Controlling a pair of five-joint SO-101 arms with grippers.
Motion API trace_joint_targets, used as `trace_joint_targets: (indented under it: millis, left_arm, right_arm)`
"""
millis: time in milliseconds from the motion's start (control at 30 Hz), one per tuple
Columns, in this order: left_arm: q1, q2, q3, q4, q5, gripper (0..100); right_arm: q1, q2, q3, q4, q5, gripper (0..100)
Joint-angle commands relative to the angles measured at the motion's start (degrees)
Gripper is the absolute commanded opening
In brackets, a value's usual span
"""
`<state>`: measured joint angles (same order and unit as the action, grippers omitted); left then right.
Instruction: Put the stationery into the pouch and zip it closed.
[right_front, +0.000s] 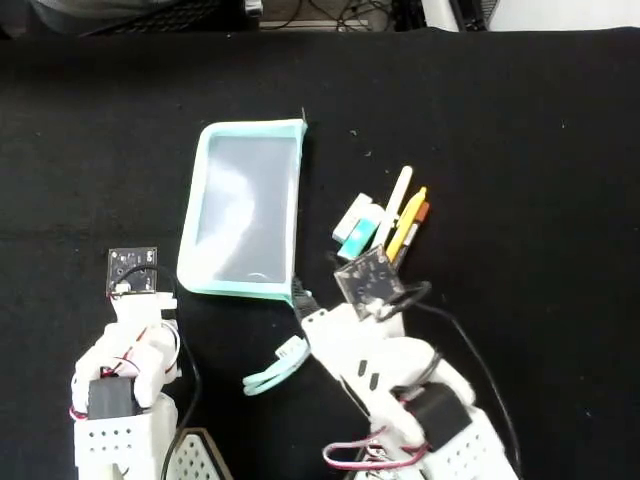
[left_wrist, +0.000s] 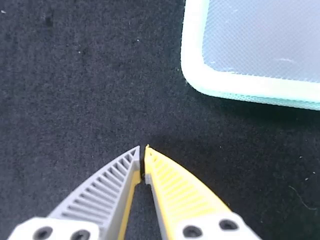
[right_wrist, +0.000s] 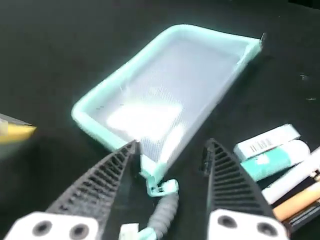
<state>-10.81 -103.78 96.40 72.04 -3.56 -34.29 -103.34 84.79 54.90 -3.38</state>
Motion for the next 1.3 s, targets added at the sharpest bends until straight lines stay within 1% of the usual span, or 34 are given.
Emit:
trace_joint_targets:
  millis: [0,133,233,300,433,600,767,833,867,900,967,1033,1100,1267]
  left_arm:
    - [0.2,-0.4,0.9,0.9,0.2,3]
    - [0.2,-0.4,0.9,0.9,0.2,3]
    - [0.2,-0.4,0.9,0.9,0.2,3]
    - [0.2,-0.4,0.9,0.9,0.2,3]
    - [0.2,-0.4,0.9,0.9,0.2,3]
    - [0.2,-0.4,0.9,0.9,0.2,3]
    - [0.2,-0.4,0.9,0.9,0.2,3]
    - [0.2,-0.4,0.9,0.9,0.2,3]
    - [0.2,-0.4,0.9,0.9,0.2,3]
    - [0.2,-0.4,0.9,0.9,0.2,3]
    - [0.2,-0.4,0.9,0.9,0.2,3]
    - [0.2,-0.4,0.9,0.9,0.2,3]
    - [0.2,-0.4,0.9,0.9,0.2,3]
    - [0.2,-0.4,0.9,0.9,0.2,3]
  right_arm:
    - [-1.0,-3.7,-15.2,3.5,-1.0,21.5]
    - [-1.0,2.8,-27.6,4.2,-0.9,21.5]
    - [-1.0,13.1,-34.8,6.9,-1.5,21.8]
    - [-1.0,21.5,-37.9,8.5,-4.4,21.9]
    - [-0.7,39.3,-37.5,9.7,-7.0,21.9]
    - [-0.6,57.5,-34.3,10.0,-6.9,21.6]
    - [-0.4,67.9,-34.2,9.7,-6.8,21.7]
    - [1.3,71.0,-34.2,8.8,-6.8,21.9]
    - [2.6,72.6,-34.3,7.4,-6.2,21.9]
    - [3.9,74.2,-34.3,6.1,-4.0,21.9]
    - [6.2,77.3,-34.3,4.7,3.5,21.6]
    - [7.2,80.4,-34.6,4.1,9.4,21.6]
    - [7.5,83.4,-36.0,4.5,11.0,21.9]
    - [5.9,89.0,-39.6,4.5,11.0,21.9]
